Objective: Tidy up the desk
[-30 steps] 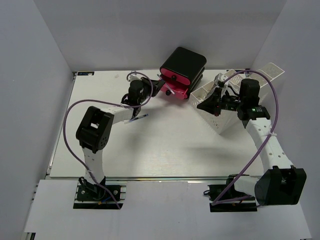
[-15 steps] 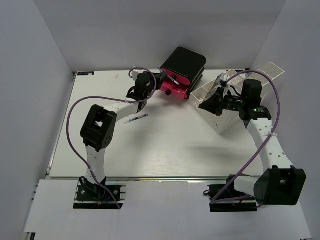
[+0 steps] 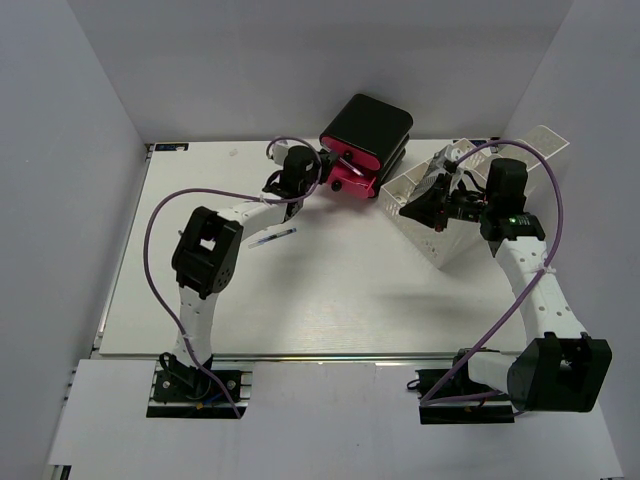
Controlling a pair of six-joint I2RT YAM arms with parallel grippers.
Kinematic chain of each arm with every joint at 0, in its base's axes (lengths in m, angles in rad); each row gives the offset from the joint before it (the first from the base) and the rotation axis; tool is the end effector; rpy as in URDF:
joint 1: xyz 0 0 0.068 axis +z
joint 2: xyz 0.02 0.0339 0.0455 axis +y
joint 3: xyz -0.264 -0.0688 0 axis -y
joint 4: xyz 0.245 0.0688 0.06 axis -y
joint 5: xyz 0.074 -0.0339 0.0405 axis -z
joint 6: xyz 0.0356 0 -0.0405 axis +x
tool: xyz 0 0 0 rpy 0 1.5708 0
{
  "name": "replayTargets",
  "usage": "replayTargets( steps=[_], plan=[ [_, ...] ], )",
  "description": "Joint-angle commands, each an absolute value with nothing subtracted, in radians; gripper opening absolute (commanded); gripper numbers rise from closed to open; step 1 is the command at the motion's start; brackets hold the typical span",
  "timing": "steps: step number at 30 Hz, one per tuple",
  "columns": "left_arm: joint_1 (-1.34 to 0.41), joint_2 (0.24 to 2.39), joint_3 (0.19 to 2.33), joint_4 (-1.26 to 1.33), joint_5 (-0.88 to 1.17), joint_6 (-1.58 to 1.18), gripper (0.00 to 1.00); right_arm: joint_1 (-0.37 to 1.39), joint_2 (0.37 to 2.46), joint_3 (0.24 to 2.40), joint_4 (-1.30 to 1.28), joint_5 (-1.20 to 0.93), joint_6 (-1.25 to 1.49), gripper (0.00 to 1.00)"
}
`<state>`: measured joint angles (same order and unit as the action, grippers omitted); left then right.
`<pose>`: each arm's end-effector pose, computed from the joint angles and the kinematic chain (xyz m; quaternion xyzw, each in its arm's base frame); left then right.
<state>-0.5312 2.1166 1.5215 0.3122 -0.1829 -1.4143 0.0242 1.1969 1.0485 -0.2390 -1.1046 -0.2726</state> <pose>0.4329 -0.2468 0.2211 -0.3899 0.6966 -0.4530 0.3970 0.2572 0.0380 0.3484 -0.3939 0.6556 0.3733 0.5251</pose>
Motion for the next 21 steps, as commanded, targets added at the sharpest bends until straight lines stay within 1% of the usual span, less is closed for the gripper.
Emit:
replayTargets(
  steps=[1,5,10,18,21],
  plan=[
    [-0.54,2.094,1.543,0.276,-0.218,-1.401,0.0,0.015,1.17,1.043,-0.204,-1.135,-0.265,0.04],
    [-0.54,2.091,1.539,0.267,-0.225,-1.397,0.0,0.014,1.169,1.042,-0.201,-1.138,-0.264,0.04],
    [-0.54,2.106,1.546,0.256,-0.224,-1.399,0.09,0.012,1.169,1.04,-0.203,-1.14,-0.262,0.05],
    [-0.549,2.123,1.572,0.235,-0.224,-1.401,0.14,0.012,1.17,1.04,-0.201,-1.147,-0.262,0.05],
    [-0.549,2.137,1.595,0.226,-0.224,-1.401,0.18,0.012,1.169,1.039,-0.204,-1.149,-0.262,0.05]
  ],
)
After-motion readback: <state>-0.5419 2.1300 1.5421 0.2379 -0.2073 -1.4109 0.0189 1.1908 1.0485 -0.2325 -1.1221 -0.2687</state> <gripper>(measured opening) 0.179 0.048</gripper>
